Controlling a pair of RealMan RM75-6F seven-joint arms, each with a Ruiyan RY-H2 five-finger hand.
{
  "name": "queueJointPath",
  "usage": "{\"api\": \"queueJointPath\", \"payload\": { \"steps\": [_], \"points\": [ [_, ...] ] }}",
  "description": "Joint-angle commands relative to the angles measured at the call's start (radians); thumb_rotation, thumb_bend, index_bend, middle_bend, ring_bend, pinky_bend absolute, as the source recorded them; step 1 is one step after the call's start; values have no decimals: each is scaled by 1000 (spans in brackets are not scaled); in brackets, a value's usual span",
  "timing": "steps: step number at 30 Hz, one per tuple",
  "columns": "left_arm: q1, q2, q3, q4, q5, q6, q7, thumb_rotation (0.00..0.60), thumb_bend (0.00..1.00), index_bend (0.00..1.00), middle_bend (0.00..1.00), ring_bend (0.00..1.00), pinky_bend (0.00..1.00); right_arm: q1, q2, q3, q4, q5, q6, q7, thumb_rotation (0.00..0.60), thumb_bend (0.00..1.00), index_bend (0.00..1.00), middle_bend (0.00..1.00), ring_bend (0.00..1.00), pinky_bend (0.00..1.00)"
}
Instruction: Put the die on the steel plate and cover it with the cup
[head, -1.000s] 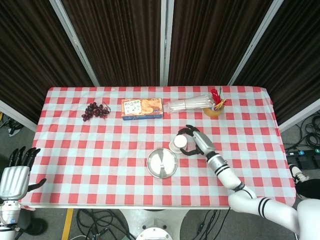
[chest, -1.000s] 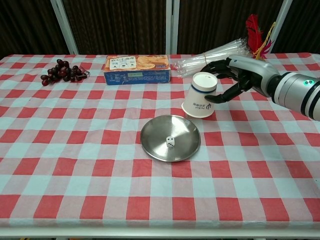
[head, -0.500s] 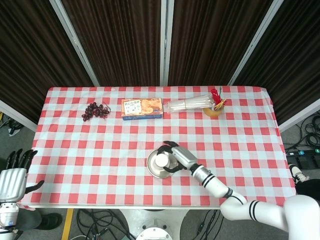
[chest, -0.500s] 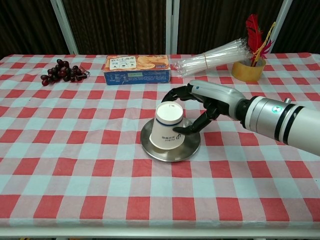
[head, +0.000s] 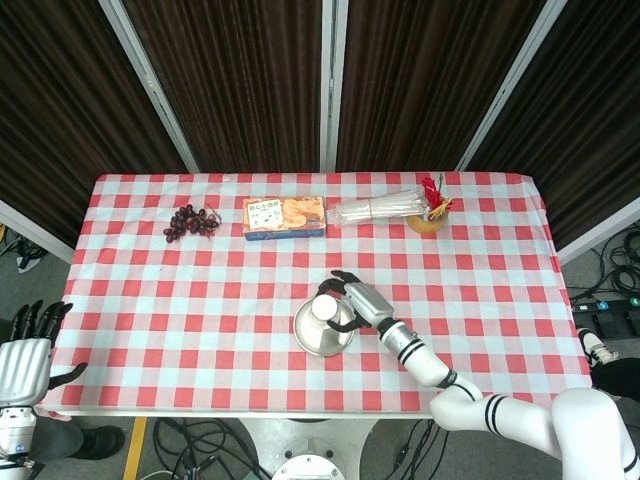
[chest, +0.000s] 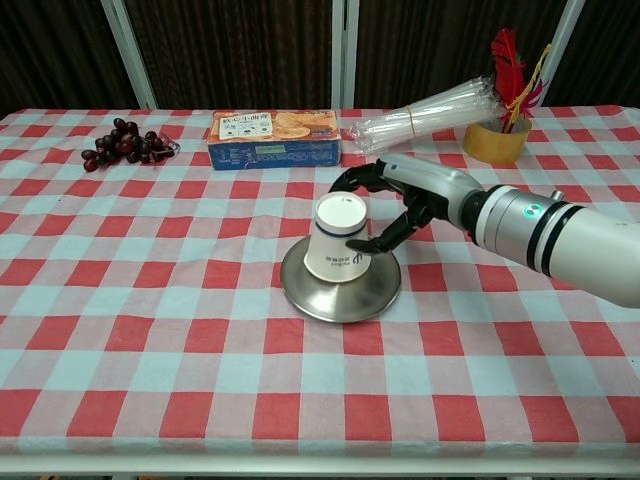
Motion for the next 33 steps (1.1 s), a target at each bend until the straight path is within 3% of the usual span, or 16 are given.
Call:
{"api": "queueJointPath", "payload": {
  "steps": [1, 9, 16, 23, 30, 33],
  "points": [
    [0, 0, -1, -1, 2, 1, 1, 600, 0, 143, 129, 21, 17, 9, 44, -50, -56, -76, -13, 52, 600, 277, 494, 216, 0, 3],
    [5, 0, 0, -1, 1, 7, 0, 600, 0, 142, 129, 22, 17, 19, -5, -10, 37, -9, -16, 30, 600, 278, 496, 212, 0, 0],
    [3, -3, -1, 1, 0, 1, 3, 600, 0, 143, 129, 21, 17, 35, 57, -84, -45, -123, -26, 111, 600, 286, 497, 211, 0, 0],
    [10, -2, 0, 1, -1, 8, 0, 600, 0, 143, 129, 22, 17, 40, 1, -30, 49, -45, -20, 92, 600, 287, 492, 206, 0, 0],
    [9, -4, 0, 0, -1, 5, 5, 600, 0, 143, 129, 21, 17, 41, 49, -104, -39, -146, 0, 148, 600, 287, 473, 210, 0, 0],
    [9, -3, 0, 0, 3, 6, 6, 600, 0, 143, 129, 21, 17, 38, 36, -94, -11, -132, 13, 130, 600, 287, 459, 209, 0, 0]
  ]
}}
